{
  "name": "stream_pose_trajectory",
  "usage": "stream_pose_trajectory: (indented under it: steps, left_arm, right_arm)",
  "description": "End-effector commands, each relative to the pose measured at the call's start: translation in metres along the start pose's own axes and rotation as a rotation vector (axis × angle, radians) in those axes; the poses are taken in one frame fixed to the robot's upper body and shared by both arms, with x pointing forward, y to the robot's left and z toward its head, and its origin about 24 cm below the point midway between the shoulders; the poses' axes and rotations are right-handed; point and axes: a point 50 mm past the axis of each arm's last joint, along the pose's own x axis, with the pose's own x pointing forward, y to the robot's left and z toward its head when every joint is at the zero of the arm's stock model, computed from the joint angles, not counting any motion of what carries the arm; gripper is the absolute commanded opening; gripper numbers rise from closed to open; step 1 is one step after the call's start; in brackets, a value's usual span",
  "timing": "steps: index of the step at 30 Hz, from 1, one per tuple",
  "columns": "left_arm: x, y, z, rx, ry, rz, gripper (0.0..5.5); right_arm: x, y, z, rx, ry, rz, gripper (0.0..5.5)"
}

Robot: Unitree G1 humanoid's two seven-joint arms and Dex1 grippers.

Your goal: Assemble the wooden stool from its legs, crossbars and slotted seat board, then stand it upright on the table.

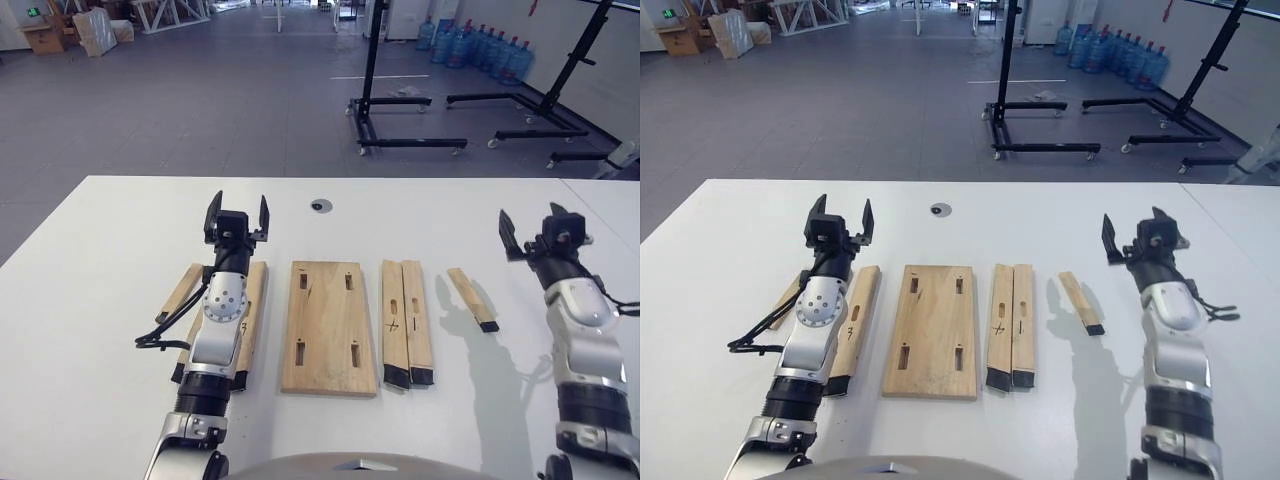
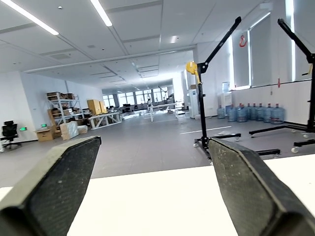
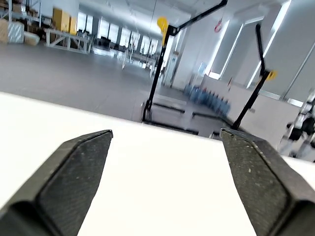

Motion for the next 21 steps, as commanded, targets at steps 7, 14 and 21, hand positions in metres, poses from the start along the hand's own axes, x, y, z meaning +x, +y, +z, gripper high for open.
stream_pose_trajectory:
  steps: [7, 14, 21]
  left_arm:
    - [-0.009, -0.005, 0.002, -0.001, 0.023, 0.035, 3.99]
    - [-0.007, -0.004, 0.003, 0.0, 0.018, 0.019, 3.99]
    - [-0.003, -0.005, 0.003, -0.003, 0.014, 0.011, 3.98]
  right_arm:
    - [-0.07, 0.04, -0.044, 0.201, 0.399, 0.28, 4.03]
    - [-0.083, 0.038, -0.075, 0.226, 0.58, 0.226, 4.03]
    - [-0.084, 0.05, -0.098, 0.231, 0.73, 0.286, 3.55]
